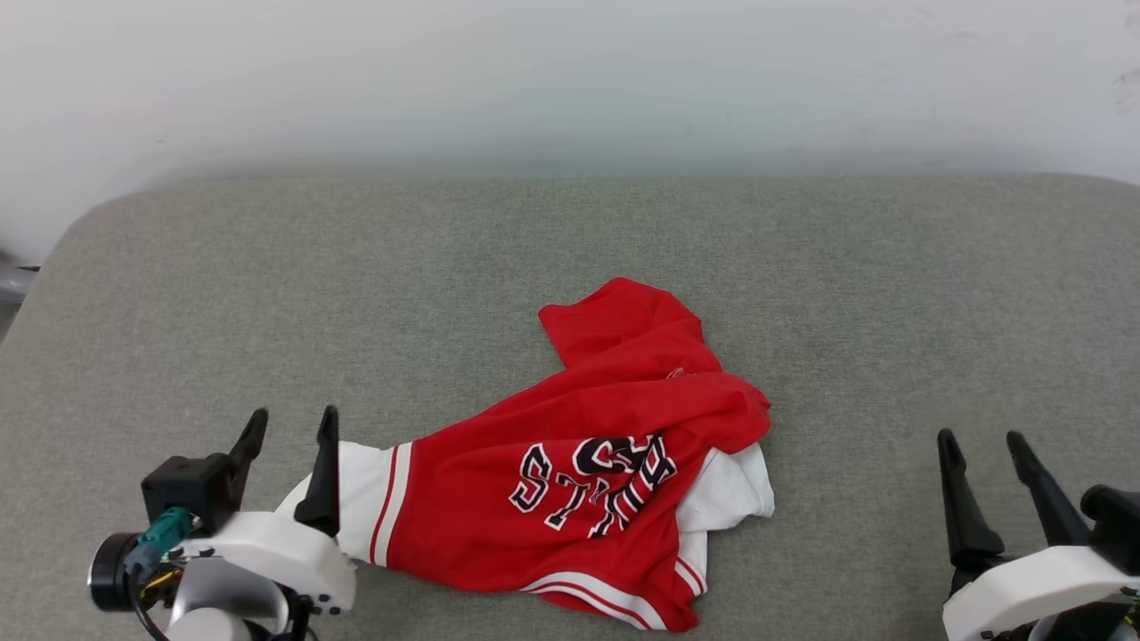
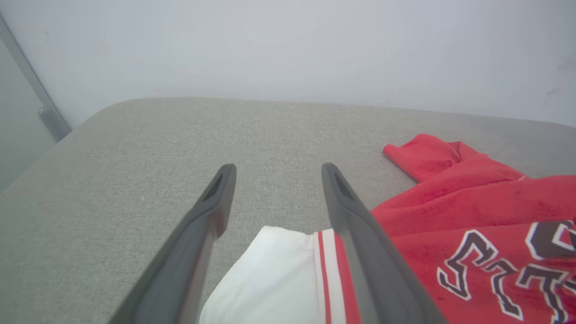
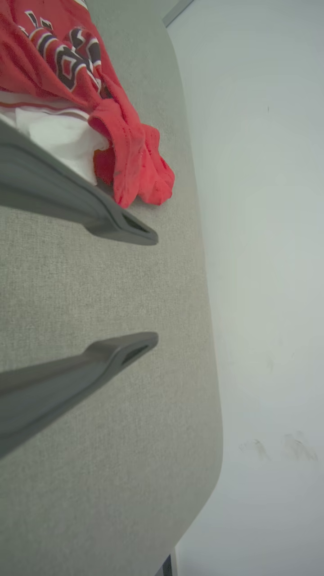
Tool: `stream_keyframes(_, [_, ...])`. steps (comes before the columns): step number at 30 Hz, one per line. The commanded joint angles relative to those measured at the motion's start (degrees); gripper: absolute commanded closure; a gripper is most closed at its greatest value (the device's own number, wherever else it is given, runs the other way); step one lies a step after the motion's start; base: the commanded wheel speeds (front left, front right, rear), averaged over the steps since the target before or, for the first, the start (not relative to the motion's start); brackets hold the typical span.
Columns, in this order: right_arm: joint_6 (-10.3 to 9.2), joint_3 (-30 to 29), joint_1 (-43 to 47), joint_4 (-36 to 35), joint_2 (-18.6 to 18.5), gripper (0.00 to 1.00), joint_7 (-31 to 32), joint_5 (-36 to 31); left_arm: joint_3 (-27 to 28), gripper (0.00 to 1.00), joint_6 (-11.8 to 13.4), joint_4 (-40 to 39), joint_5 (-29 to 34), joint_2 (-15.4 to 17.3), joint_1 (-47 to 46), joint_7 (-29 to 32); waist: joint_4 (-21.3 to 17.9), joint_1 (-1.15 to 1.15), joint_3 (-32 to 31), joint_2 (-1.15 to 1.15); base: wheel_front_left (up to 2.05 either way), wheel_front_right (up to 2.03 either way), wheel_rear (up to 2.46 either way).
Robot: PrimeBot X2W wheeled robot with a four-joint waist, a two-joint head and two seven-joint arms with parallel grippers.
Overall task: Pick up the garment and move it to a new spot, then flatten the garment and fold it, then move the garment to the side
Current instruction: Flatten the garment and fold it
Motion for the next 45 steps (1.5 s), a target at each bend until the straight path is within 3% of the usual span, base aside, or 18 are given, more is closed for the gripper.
stream_keyframes(1, [-0.04, -0.1, 0.5, 0.3, 0.1, 0.0, 0.7, 0.1, -0.1, 0.0, 0.2, -0.6, 0.4, -0.4, -0.6, -1.0, 0.1, 0.0, 0.1, 0.0, 0.0, 0.0, 0.0])
stream_keyframes(9, [-0.04, 4.9, -0.2, 1.3, 0.1, 0.0, 14.7, 2.1, -1.3, 0.0, 2.1, -5.5, 3.6, -2.6, -0.7, -5.0, 3.2, 0.0, 1.3, 0.0, 0.0, 0.0, 0.0])
stream_keyframes(21, [-0.04, 14.6, -6.3, 3.2, -8.0, 0.0, 30.1, 6.2, -3.1, 0.0, 2.2, -7.0, 5.0, -4.8, -2.9, -5.8, 10.2, 0.0, 6.3, 0.0, 0.0, 0.0, 0.0])
stream_keyframes(29, [-0.04, 19.1, -9.5, 10.7, -11.1, 0.0, 36.2, 9.1, -2.9, 0.0, 1.2, -5.0, 5.3, -6.4, -4.0, -6.6, 11.8, 0.0, 8.9, 0.0, 0.0, 0.0, 0.0])
stream_keyframes(30, [-0.04, 19.4, -9.3, 11.6, -11.3, 0.24, 37.1, 9.6, -2.8, 0.0, 1.0, -4.8, 5.3, -6.5, -4.1, -6.7, 11.8, 0.0, 9.1, 0.0, 0.0, 0.0, 0.0])
stream_keyframes(31, [-0.04, 19.7, -9.3, 12.2, -11.3, 0.6, 37.4, 10.2, -2.8, 0.0, 1.0, -4.6, 5.4, -6.7, -4.2, -6.8, 11.8, 0.0, 9.2, 0.0, 0.0, 0.0, 0.0])
stream_keyframes(32, [-0.04, 20.0, -9.5, 12.8, -11.4, 0.89, 37.8, 10.7, -2.7, 0.0, 1.0, -4.6, 5.5, -6.8, -4.4, -6.9, 11.8, 0.0, 9.3, 0.0, 0.0, 0.0, 0.0])
stream_keyframes(33, [-0.03, 20.4, -9.6, 13.2, -11.6, 1.0, 38.2, 11.1, -2.6, 0.0, 0.9, -4.5, 5.6, -6.8, -4.5, -7.0, 11.7, 0.0, 9.4, 0.0, 0.0, 0.0, 0.0])
stream_keyframes(38, [-0.07, 18.9, -11.1, 11.4, -12.3, 1.0, 35.6, 12.0, -2.0, 0.0, 0.9, -3.9, 5.8, -6.8, -4.3, -7.1, 10.3, 0.0, 9.0, 0.0, 0.0, 0.0, 0.0])
stream_keyframes(45, [-0.05, 9.7, -9.4, 2.3, -11.6, 1.0, 33.5, 8.8, -1.7, 0.0, 1.5, -3.6, 5.9, -5.8, -2.6, -6.7, 6.7, 0.0, 6.3, 0.0, 0.0, 0.0, 0.0])
